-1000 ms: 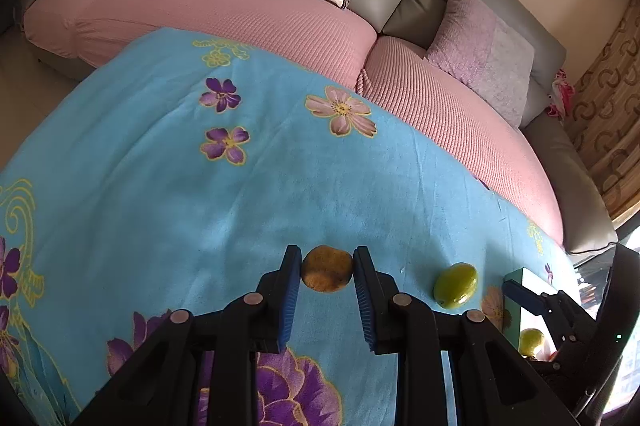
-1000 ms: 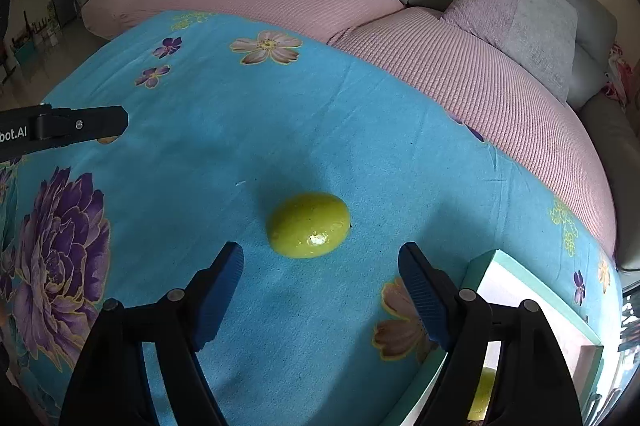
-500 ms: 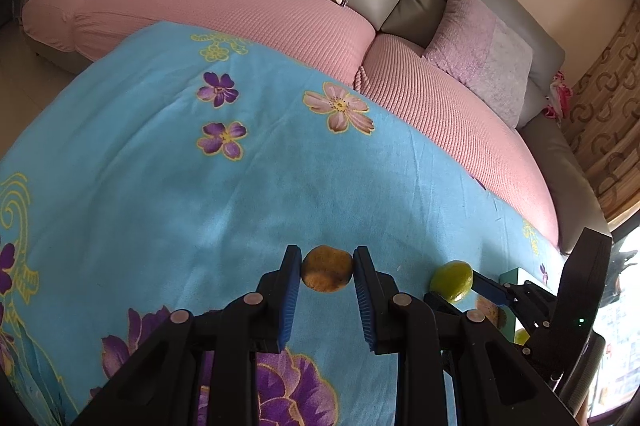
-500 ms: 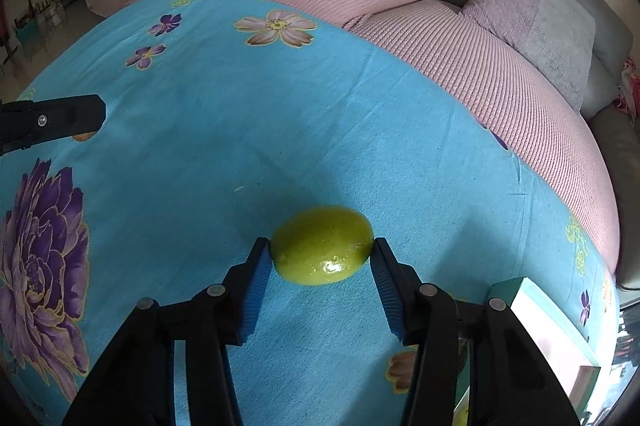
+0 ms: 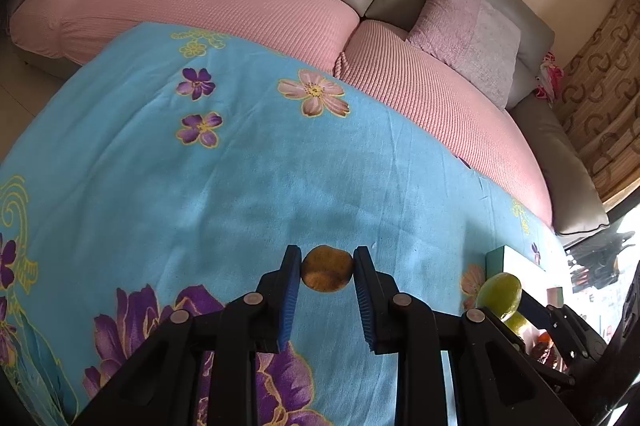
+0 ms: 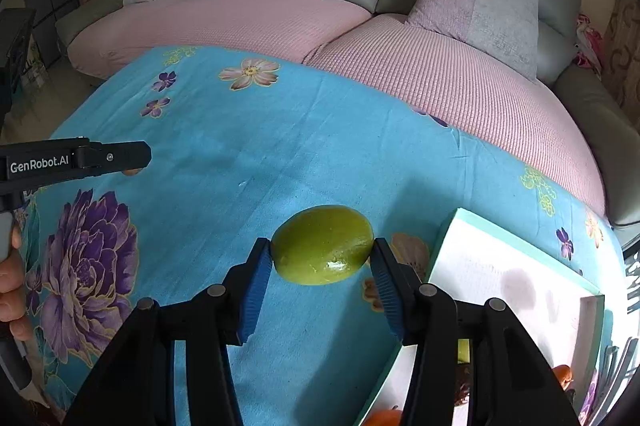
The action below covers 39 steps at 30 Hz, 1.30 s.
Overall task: Organize fruits
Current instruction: 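Carry the brown fruit and the lime over the white tray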
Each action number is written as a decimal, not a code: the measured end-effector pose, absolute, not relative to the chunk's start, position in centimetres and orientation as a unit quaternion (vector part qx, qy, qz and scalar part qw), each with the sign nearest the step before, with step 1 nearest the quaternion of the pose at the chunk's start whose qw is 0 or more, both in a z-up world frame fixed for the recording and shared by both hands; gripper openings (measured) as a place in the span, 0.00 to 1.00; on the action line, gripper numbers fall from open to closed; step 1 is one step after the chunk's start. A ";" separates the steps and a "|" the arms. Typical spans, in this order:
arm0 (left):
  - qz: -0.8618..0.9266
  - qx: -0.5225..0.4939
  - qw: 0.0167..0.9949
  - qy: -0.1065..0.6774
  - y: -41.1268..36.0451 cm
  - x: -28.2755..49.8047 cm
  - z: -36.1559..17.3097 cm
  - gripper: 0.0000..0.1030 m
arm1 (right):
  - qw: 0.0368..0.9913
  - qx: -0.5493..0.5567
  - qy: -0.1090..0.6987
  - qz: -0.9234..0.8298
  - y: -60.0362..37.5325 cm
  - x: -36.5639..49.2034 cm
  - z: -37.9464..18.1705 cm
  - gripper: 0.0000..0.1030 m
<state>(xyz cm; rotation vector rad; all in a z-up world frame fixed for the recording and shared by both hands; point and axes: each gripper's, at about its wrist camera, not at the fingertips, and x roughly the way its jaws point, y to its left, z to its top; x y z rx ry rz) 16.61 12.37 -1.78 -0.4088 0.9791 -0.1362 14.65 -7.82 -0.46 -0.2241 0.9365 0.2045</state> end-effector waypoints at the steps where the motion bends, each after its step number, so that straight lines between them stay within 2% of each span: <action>1: -0.068 -0.190 0.862 0.465 12.0 16.5 -1.5 0.28 | 0.883 -0.103 0.448 0.092 -8.3 13.9 -0.1 0.51; 12: -0.152 -0.133 0.866 0.458 4.7 14.5 1.2 0.28 | 0.903 -0.027 0.429 0.013 -15.7 8.0 3.0 0.51; 28: -0.281 -0.019 0.841 0.463 -8.3 10.3 0.3 0.28 | 0.899 0.062 0.407 -0.147 -30.1 4.1 4.3 0.51; 39: -0.289 0.003 0.849 0.442 -11.3 10.6 -1.1 0.28 | 0.897 0.085 0.416 -0.122 -33.0 5.3 1.7 0.51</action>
